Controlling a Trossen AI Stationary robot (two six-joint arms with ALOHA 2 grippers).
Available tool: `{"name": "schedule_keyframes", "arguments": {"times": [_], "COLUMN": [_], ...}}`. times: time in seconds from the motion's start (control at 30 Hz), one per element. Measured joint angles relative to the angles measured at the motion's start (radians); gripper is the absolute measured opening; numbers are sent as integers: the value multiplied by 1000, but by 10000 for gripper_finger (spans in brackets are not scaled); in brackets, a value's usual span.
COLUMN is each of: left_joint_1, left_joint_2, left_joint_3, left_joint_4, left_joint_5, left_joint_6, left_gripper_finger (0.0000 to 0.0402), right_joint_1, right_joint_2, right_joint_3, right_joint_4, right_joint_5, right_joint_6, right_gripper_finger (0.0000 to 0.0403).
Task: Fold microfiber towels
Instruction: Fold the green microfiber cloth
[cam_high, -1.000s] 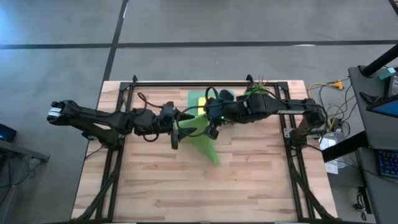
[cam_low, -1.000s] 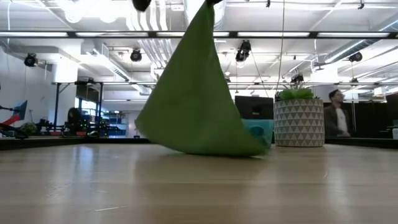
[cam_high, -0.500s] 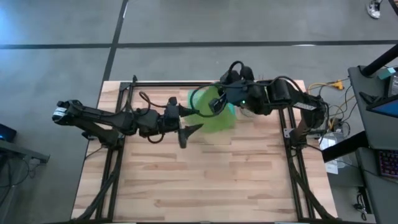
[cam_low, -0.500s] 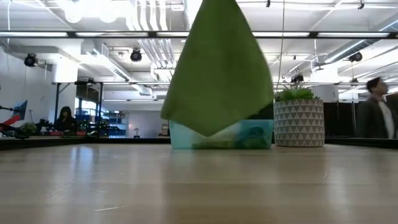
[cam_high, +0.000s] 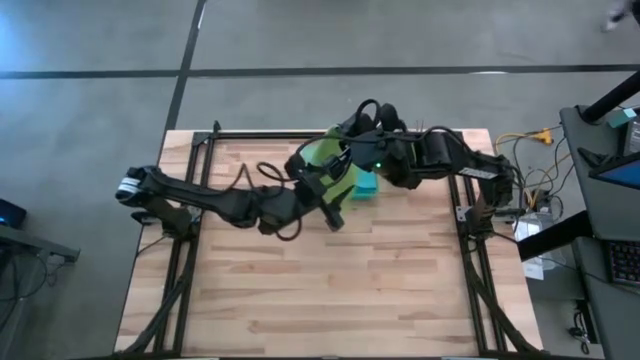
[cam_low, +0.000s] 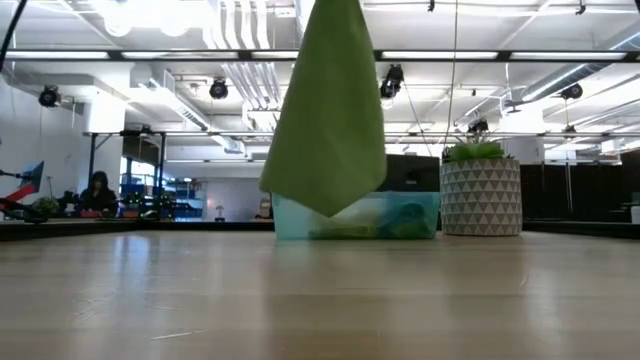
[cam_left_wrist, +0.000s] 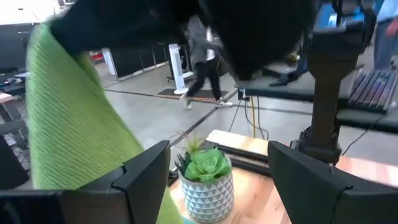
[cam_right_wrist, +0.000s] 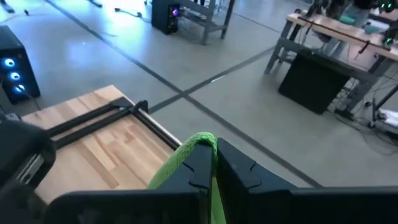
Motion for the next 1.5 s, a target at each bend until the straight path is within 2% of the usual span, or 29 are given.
{"name": "schedule_keyframes", "arguments": {"times": [0.1,0.2,0.27,0.33,0.4,0.5,0.63,0.87,0.93,0.97,1.07,1.13,1.2,1.3,1.5], "left_joint_1": [0,-1,1,12,27,52,89,112,123,133,178,218,254,284,259], "left_joint_2": [27,28,25,19,16,16,15,-15,-32,-38,-68,-82,-85,-85,-89], "left_joint_3": [14,7,4,4,5,6,6,27,36,47,59,62,62,62,85], "left_joint_4": [2,-7,-8,-8,-6,-7,-5,-10,-43,-52,-92,-92,-95,-112,-104], "left_joint_5": [-28,-154,-219,-233,-220,-129,-26,-15,53,119,426,653,796,843,853], "left_joint_6": [16,16,15,15,15,14,-31,-40,-39,-40,-62,-113,-188,-273,-275], "left_gripper_finger": [253,253,253,253,253,253,253,253,253,253,253,253,253,253,253], "right_joint_1": [0,4,13,30,57,114,197,276,285,285,284,284,280,253,170], "right_joint_2": [-15,-49,-81,-115,-149,-190,-237,-290,-297,-300,-296,-296,-292,-285,-269], "right_joint_3": [0,0,1,1,2,1,2,1,1,1,0,0,0,0,-2], "right_joint_4": [-6,-23,-29,-31,-39,-50,-53,-168,-194,-198,-207,-207,-204,-189,-192], "right_joint_5": [0,-24,-81,-171,-268,-347,-390,-402,-422,-449,-524,-532,-529,-527,-472], "right_joint_6": [-19,-20,-21,-19,-15,-13,-19,60,75,84,99,87,66,43,48], "right_gripper_finger": [9,9,9,9,9,9,9,9,9,9,9,9,9,9,9]}}
